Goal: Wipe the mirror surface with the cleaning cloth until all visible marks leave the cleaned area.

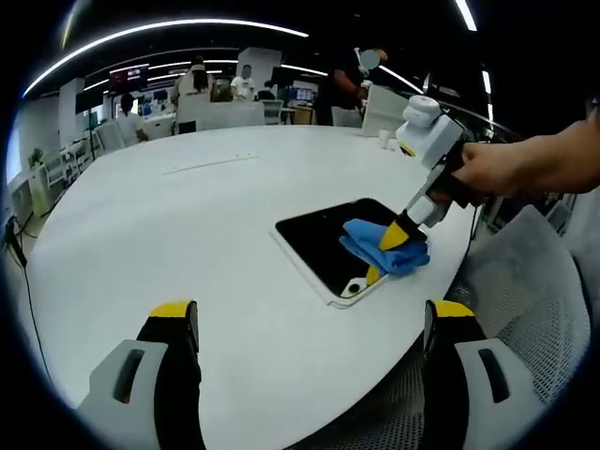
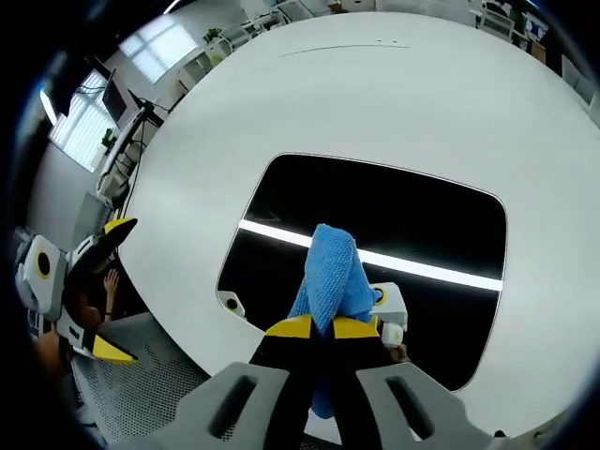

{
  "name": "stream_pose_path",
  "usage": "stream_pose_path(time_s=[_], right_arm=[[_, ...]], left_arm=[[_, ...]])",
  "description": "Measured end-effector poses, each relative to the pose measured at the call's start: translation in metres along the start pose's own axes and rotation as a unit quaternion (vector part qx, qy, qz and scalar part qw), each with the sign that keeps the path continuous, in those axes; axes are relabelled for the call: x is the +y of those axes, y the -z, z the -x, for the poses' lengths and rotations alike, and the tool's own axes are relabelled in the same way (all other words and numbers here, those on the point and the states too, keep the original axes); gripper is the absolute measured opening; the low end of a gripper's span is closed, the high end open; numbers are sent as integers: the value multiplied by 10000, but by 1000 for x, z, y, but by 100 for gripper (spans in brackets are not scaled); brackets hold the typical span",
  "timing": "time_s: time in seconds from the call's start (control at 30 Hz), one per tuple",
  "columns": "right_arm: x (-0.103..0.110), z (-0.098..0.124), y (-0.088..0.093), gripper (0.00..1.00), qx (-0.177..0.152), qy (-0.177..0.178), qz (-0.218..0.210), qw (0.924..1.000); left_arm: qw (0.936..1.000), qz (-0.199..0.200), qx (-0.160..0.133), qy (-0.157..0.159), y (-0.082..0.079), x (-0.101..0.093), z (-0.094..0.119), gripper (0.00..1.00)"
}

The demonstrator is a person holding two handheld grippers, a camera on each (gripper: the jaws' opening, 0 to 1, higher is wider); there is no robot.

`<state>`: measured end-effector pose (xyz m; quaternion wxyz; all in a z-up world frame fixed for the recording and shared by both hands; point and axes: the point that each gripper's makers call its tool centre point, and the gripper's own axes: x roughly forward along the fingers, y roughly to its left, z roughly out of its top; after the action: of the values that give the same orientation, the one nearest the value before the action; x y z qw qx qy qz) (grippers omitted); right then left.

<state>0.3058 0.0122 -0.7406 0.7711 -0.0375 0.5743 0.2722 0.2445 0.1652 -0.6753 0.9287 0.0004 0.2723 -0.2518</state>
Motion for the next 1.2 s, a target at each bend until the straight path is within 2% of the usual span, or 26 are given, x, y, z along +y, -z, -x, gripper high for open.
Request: stream_pose_path(time_s=[0.53, 0.67, 0.83, 1.2], right_arm=[[-15, -11, -40, 0, 39, 176, 172, 9997], [-19, -13, -53, 0, 45, 241, 242, 9994], [-25, -14, -68, 0, -23, 241, 132, 9996], [-32, -23, -92, 0, -78, 231, 208, 9995]], left_arm=[[10000, 19, -5, 34, 2, -1, 1, 99], [10000, -76, -11, -11, 1, 2, 0, 99], [10000, -26, -12, 1, 2, 3, -1, 99], [10000, -29, 44, -8, 4, 4, -1, 99]])
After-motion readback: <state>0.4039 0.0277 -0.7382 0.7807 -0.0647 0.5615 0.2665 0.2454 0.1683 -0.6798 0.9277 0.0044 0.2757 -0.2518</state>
